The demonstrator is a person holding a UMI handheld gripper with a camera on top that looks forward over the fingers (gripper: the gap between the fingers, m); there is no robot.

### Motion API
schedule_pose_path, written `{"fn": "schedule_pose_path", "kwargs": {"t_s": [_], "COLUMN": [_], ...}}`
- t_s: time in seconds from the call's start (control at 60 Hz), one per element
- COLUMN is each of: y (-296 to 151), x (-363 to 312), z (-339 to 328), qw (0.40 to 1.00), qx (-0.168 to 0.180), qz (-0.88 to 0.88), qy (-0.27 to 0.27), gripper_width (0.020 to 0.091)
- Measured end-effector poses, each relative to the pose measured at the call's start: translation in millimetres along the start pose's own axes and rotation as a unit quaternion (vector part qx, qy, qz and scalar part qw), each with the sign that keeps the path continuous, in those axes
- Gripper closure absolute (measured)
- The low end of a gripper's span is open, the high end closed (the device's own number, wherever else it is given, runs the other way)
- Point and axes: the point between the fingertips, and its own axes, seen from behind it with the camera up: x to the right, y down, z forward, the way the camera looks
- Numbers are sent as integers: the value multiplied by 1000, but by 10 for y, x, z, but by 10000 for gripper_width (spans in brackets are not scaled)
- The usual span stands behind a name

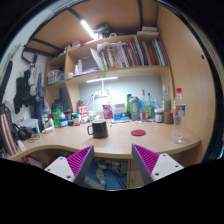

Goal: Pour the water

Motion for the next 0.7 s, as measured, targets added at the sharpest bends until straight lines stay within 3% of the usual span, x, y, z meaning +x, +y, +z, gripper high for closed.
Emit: {"fn": "schedule_pose_path", "kwargs": {"t_s": [0.367, 0.7], "y": [-218, -578], "x": [27, 2034], "z": [127, 479], "qw": [999, 986], "qx": [29, 63], "qz": [-21, -49], "qy": [-4, 143], "gripper_width": [274, 268]}}
